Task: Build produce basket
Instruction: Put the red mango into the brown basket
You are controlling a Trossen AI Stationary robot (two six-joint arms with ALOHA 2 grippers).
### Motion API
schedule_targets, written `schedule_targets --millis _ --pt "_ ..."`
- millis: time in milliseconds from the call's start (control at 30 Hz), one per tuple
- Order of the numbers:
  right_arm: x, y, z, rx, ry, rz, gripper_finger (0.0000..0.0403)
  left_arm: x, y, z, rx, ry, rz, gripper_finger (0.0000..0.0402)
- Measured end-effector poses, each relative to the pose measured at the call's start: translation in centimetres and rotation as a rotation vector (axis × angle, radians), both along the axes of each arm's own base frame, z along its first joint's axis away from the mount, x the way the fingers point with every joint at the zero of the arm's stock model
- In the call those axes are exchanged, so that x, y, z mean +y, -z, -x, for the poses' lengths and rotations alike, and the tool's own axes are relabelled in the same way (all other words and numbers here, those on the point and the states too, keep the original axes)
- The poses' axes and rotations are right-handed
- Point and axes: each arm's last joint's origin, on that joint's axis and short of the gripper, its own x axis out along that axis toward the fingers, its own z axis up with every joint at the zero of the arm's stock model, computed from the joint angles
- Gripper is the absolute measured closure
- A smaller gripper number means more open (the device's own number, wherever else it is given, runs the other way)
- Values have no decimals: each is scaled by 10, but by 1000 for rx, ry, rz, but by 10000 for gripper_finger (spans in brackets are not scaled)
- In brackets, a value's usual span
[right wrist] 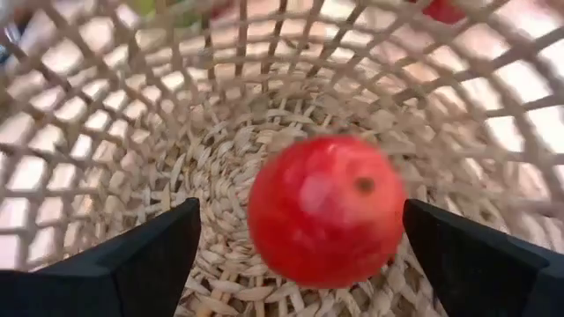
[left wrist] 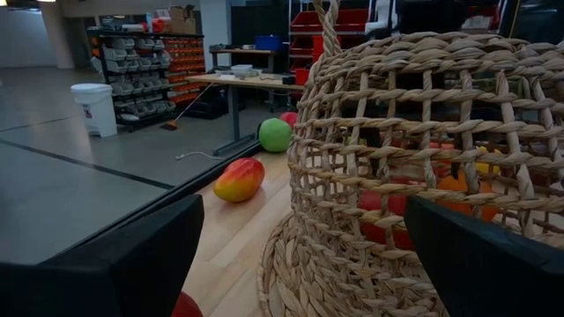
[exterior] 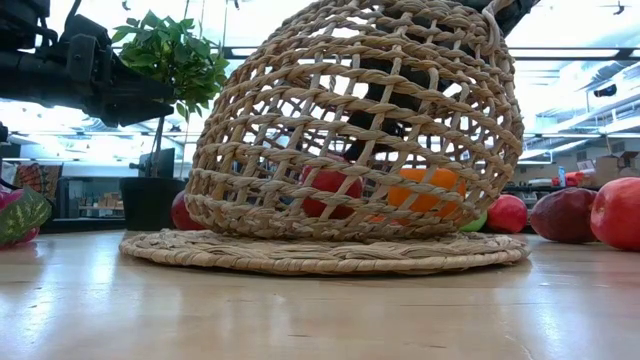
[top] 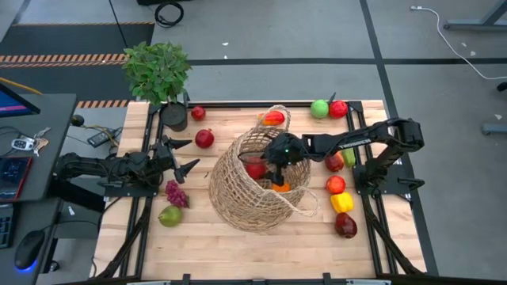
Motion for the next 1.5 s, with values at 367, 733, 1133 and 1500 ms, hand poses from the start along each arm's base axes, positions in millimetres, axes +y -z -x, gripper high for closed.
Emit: schedule_targets --millis 367,733,1133,1500 --pt "-6 -56 10 -180 -10 34 6 0 0 0 0 0 0 4" --pt "4 -106 56 -263 -70 -153 7 0 0 0 0 -1 0 4" --pt "7 -128 138 -95 164 -72 18 0 0 0 0 0 0 4" --pt "-46 -108 140 55 344 -103 29 0 0 0 1 0 0 4"
